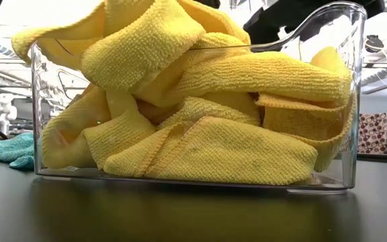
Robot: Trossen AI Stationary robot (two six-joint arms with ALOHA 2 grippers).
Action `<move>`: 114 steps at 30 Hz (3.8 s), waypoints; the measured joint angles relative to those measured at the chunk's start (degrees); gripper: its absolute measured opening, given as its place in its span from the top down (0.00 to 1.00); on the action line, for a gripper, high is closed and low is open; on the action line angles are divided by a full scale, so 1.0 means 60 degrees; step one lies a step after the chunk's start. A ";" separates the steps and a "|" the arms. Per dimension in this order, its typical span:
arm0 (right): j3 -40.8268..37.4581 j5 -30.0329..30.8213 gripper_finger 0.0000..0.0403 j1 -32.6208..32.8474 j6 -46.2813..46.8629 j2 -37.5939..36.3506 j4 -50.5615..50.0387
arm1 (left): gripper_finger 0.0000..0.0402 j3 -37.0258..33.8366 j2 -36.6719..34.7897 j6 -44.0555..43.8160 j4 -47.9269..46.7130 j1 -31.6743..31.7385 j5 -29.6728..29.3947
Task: Sort microfiber towel by color & place in baskets
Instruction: Put the yellow microfiber towel into the bottom transparent bin
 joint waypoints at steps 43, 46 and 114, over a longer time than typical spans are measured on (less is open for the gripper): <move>0.0000 -0.0038 0.95 -0.0022 0.0215 0.1972 0.1963 | 0.47 -0.0076 -0.2343 -0.0710 -0.1532 -0.0796 0.0911; 0.0000 -0.0039 0.99 -0.0033 0.0163 0.1973 0.1752 | 0.47 -0.0315 -0.2146 -0.0763 -0.1344 -0.1046 0.1438; 0.0004 -0.0012 0.60 0.0127 0.0610 0.0929 0.0137 | 0.47 -0.0346 0.0393 -0.1465 -0.0534 0.0341 0.2946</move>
